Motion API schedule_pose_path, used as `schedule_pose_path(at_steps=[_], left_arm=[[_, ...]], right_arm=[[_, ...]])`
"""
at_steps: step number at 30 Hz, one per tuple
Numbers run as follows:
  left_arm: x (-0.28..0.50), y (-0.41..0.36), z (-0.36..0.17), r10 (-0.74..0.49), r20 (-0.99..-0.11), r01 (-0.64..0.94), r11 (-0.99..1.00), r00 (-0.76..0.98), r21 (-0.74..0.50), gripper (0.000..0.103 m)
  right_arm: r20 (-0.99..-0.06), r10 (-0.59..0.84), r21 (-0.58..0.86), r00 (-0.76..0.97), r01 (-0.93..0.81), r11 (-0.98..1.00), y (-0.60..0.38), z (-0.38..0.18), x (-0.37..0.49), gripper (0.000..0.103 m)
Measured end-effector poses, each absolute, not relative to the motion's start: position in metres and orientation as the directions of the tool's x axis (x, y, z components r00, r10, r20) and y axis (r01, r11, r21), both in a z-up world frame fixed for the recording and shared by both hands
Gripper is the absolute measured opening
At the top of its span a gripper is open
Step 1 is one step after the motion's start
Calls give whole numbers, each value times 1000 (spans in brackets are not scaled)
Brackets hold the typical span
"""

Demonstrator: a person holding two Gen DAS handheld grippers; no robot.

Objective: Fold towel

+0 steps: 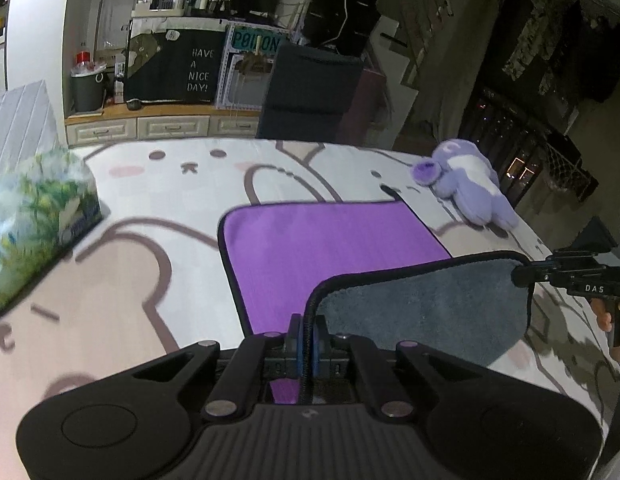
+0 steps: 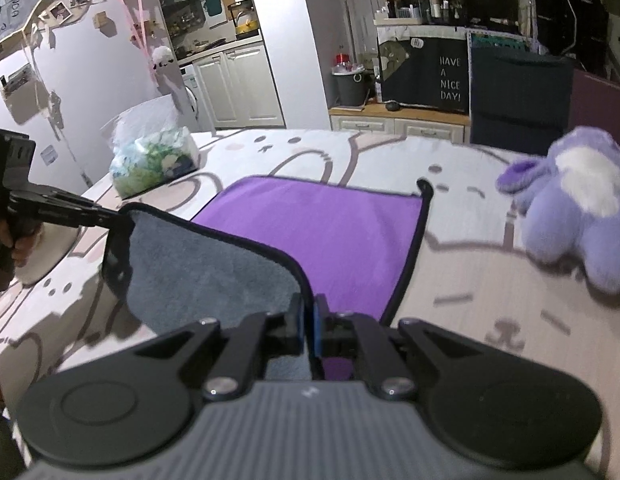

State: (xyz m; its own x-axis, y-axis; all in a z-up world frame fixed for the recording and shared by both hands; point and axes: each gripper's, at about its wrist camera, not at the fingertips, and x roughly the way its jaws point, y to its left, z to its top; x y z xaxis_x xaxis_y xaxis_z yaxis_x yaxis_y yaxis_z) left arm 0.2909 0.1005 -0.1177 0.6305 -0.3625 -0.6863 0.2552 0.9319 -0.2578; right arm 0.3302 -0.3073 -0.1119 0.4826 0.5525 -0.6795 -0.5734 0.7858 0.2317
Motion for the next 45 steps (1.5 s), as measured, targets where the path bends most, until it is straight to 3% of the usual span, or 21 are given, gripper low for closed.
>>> schedule_pose_path(at_steps=[14, 32, 34, 36, 37, 38, 42, 45], left_arm=[[383, 114, -112, -313, -691, 231, 950, 652, -212, 4], [448, 106, -134, -279, -722, 197, 960, 633, -198, 6], [451, 107, -141, -251, -740, 167, 968, 624, -187, 12], [452, 110, -147, -217, -759, 125, 976, 614, -178, 40], [451, 111, -148, -205, -761, 111, 978, 616, -174, 56], [449, 112, -149, -204, -761, 107, 979, 616, -175, 58], [445, 115, -149, -194, -776, 99, 981, 601, -168, 72], [441, 115, -147, -203, -776, 105, 979, 597, -175, 73]], right_arm=[[-672, 523, 185, 525, -565, 804, -283, -103, 427, 6], [-736, 405, 121, 543, -483, 867, -262, -130, 503, 6], [-740, 390, 114, 547, -470, 875, -260, -136, 505, 8], [-745, 372, 112, 553, -447, 888, -260, -143, 505, 17], [-750, 373, 122, 546, -440, 890, -260, -146, 506, 28], [-752, 379, 133, 540, -438, 889, -259, -148, 505, 39], [-754, 386, 140, 532, -443, 886, -257, -151, 500, 56], [-747, 399, 159, 532, -440, 884, -257, -150, 497, 67]])
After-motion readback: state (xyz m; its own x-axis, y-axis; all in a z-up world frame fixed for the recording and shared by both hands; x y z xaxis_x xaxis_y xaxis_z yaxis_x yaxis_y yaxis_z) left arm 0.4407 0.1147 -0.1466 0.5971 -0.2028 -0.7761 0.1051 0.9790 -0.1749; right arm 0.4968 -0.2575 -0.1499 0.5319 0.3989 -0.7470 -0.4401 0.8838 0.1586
